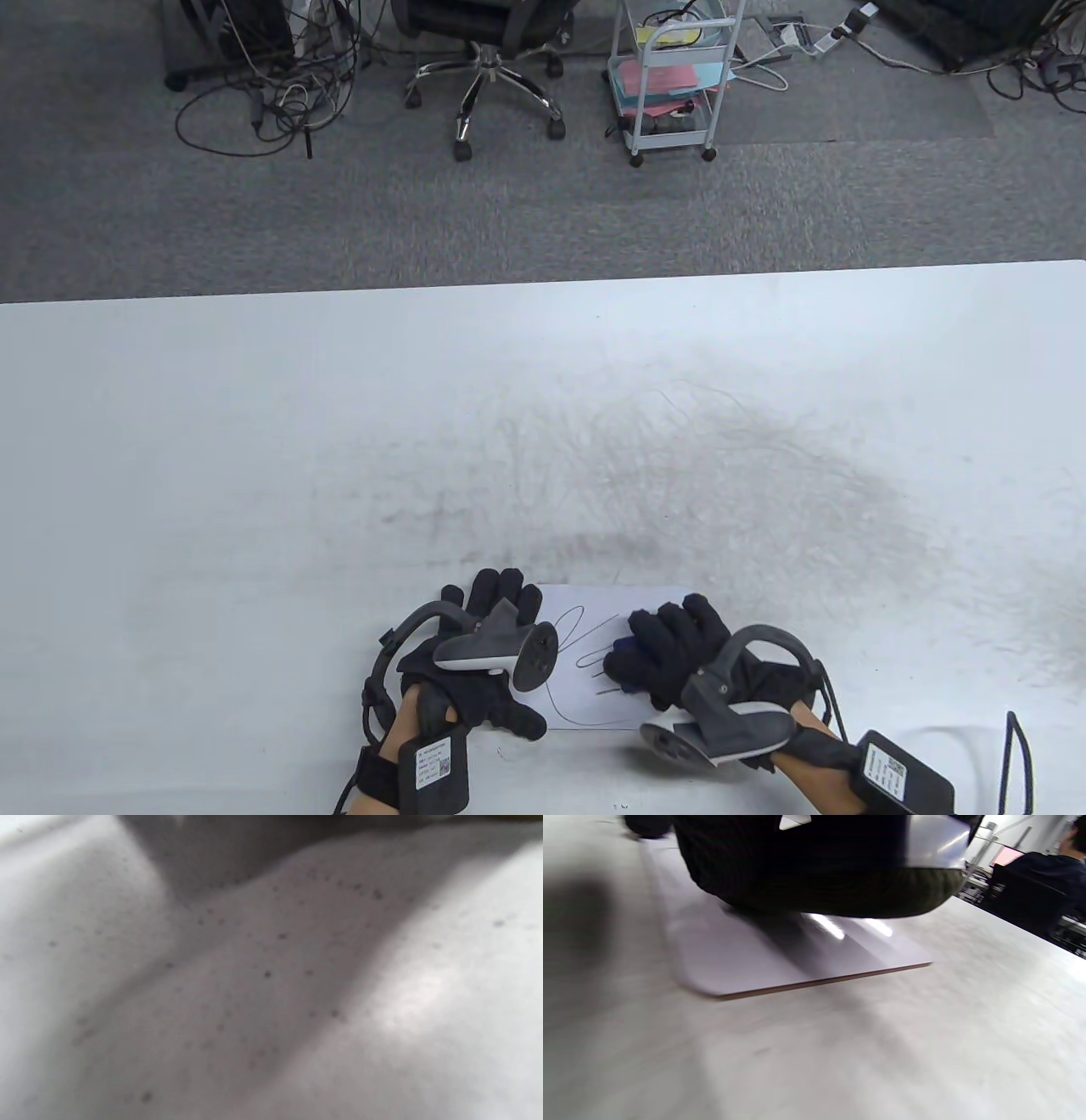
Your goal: Wipe the whiteboard with a whiteboard eraser
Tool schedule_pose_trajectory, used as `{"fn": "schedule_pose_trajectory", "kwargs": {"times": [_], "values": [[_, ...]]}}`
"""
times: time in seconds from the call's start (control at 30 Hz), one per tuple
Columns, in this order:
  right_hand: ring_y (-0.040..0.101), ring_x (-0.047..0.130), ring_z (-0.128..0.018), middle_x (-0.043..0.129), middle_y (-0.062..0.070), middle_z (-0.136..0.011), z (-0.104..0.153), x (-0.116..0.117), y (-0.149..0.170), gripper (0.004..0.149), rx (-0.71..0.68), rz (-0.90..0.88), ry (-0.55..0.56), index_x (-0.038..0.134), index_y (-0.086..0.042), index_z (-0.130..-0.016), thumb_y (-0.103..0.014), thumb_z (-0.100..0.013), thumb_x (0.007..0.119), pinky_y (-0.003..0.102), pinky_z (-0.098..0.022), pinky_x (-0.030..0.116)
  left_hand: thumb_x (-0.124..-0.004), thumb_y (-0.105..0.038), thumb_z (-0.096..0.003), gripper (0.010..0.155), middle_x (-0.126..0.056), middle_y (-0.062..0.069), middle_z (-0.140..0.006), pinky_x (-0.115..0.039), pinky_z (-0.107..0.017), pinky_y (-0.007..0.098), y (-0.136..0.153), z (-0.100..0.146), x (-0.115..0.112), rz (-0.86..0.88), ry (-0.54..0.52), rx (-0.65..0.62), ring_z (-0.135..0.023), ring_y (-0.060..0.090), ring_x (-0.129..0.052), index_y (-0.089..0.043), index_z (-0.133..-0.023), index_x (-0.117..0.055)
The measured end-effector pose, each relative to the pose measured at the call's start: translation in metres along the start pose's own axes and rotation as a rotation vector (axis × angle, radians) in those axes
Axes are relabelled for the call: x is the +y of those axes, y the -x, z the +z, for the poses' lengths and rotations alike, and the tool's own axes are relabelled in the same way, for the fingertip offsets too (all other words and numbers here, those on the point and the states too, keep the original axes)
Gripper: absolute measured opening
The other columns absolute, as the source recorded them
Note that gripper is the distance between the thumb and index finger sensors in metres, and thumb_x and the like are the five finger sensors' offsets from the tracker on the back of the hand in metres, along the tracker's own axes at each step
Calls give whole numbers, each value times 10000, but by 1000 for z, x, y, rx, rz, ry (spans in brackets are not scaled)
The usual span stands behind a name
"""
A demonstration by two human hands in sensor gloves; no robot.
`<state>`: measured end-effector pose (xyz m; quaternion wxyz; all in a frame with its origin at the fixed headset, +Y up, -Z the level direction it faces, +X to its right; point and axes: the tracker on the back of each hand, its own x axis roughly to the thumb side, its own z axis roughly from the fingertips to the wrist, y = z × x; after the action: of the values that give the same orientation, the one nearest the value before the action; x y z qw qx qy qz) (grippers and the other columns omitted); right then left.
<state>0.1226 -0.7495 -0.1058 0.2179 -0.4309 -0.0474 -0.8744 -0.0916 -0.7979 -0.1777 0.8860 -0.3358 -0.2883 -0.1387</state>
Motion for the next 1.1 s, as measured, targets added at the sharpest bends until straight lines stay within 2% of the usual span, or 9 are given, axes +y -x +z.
{"fn": "schedule_pose_trajectory", "kwargs": {"times": [0.17,0.3,0.5,0.67,0.8,0.9,1.1], "values": [[414,755,-1039,619,152,-1222,25,-6,-30,562,-73,55,-1,481,-383,-1107,-471,-588,677,657,-774,606,-573,-821,-234,1321,134,297,-1092,-250,-731,721,0,0,0,-1,0,0,-1010,555,7,-46,-1055,112],[410,741,-1052,605,149,-1231,25,-7,-31,556,-66,59,-13,470,-392,-1112,-472,-593,656,666,-777,588,-574,-821,-234,1321,134,297,-1092,-250,-732,721,0,0,0,-2,0,0,-1010,555,7,-45,-1056,111],[433,643,-1110,527,152,-1267,-1,-4,-4,548,36,-78,-84,449,-400,-1118,-432,-613,660,710,-801,494,-574,-821,-235,1321,132,298,-1092,-251,-732,722,0,0,0,-2,-1,-1,-1010,558,7,-45,-1056,110],[433,612,-1125,502,141,-1274,-47,4,48,549,190,-154,-127,436,-404,-1117,-422,-616,662,713,-808,471,-574,-821,-236,1320,132,299,-1092,-252,-731,722,0,0,0,-1,-1,-2,-1010,557,4,-44,-1056,108],[427,620,-1125,512,130,-1273,-72,6,72,546,252,-180,-151,436,-407,-1112,-419,-616,662,710,-808,472,-573,-822,-237,1321,133,300,-1092,-251,-730,723,0,0,0,-1,-2,-3,-1008,558,7,-44,-1056,110],[427,626,-1123,519,127,-1272,-75,6,74,547,248,-188,-150,441,-406,-1111,-419,-613,666,708,-806,480,-573,-822,-237,1320,134,299,-1091,-250,-730,722,0,0,0,-1,-1,-3,-1009,557,6,-44,-1056,110],[445,689,-1070,565,166,-1242,-55,5,50,551,169,-80,-51,463,-373,-1114,-426,-606,669,690,-780,551,-572,-823,-236,1321,134,300,-1091,-249,-731,722,0,0,0,0,0,-2,-1008,558,8,-44,-1055,112]]}}
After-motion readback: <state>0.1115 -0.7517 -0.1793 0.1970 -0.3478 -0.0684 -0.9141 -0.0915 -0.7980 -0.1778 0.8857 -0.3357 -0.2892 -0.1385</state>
